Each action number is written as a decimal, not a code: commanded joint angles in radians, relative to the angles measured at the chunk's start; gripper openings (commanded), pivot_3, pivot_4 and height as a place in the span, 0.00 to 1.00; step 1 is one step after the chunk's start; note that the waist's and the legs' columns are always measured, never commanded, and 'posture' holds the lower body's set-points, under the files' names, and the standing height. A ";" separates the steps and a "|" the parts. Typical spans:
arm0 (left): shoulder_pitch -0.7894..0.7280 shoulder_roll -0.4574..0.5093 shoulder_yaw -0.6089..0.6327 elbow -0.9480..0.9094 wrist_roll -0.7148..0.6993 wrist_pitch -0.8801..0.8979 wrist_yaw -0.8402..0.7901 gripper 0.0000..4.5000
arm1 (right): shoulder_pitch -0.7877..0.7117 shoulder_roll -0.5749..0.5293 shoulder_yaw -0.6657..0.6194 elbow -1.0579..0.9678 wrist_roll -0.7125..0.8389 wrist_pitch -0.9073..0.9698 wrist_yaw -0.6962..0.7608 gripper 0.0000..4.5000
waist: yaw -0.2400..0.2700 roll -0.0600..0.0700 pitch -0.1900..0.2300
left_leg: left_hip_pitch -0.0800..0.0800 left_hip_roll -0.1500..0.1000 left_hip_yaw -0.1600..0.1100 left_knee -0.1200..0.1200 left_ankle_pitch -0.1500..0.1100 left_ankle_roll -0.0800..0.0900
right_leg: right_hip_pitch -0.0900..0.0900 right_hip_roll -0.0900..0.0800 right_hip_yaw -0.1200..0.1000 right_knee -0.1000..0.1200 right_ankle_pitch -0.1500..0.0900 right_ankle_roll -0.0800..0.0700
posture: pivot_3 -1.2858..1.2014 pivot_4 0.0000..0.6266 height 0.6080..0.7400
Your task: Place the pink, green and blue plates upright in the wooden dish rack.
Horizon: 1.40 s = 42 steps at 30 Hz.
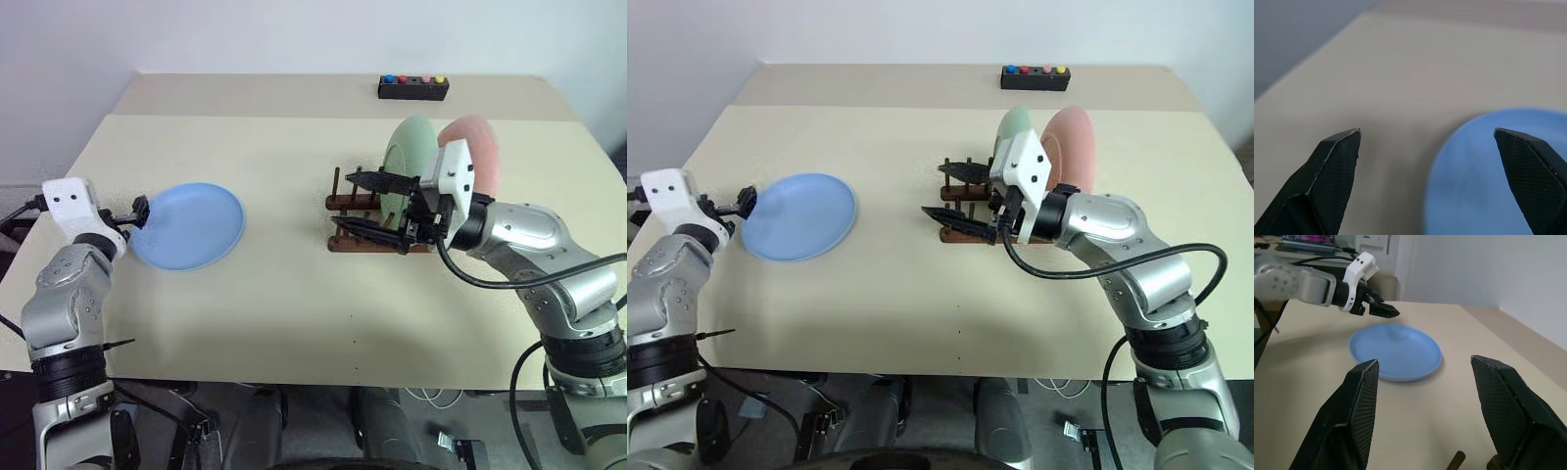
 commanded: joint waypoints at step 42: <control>-0.308 -0.309 -0.323 -0.275 0.212 -0.398 0.101 0.01 | -0.155 0.188 0.270 0.260 -0.847 -0.567 -0.214 0.68 | 0.000 -0.008 0.000 | -0.001 0.000 0.000 -0.001 0.002 -0.003 | -0.002 0.000 0.000 0.000 0.001 -0.001 | 0.52 0.24 0.96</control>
